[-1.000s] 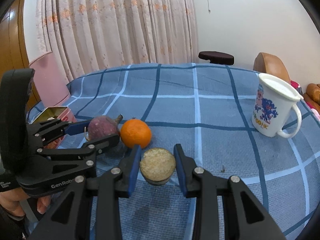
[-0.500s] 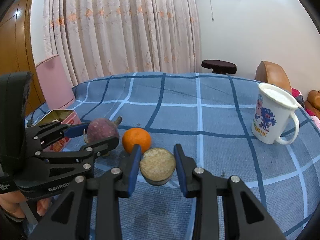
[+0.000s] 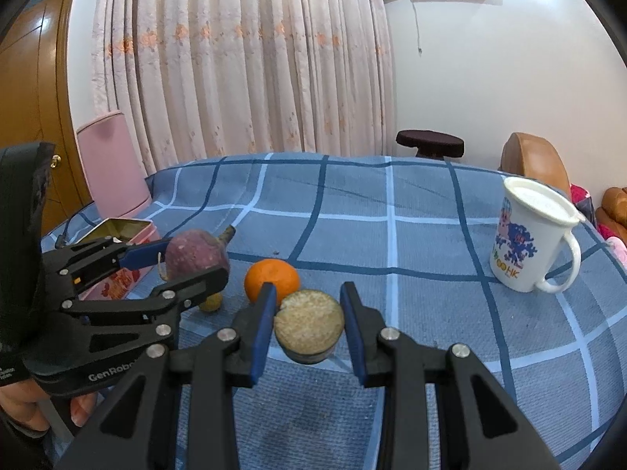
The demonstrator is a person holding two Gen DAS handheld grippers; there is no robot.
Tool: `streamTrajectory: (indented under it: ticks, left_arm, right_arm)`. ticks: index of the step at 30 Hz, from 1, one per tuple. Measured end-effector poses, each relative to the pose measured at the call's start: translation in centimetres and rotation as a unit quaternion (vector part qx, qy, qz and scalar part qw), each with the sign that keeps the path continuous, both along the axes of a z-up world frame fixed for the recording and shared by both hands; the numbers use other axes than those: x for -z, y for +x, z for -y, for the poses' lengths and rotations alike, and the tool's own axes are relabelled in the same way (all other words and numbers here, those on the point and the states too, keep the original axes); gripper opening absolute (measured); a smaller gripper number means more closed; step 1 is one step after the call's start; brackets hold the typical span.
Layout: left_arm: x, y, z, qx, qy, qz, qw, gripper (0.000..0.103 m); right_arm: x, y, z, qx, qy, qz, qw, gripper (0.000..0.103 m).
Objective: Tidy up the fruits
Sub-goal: 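Carry the purple turnip and sweet potato slice over the pink tin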
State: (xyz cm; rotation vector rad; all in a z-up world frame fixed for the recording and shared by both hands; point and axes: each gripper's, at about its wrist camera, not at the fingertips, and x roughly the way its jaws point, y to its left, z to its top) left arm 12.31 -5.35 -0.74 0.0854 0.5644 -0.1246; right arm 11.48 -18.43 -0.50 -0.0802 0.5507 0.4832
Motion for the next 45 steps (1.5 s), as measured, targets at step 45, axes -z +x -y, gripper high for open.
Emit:
streamTrajectory:
  ticks: [45]
  left_arm:
    - [-1.4,-4.4,-1.6,-0.052,-0.008,0.076,0.9957,0.055]
  right_arm:
    - [-0.9,-2.4,-1.7,-0.033,0.005,0.064,0.997,0.036]
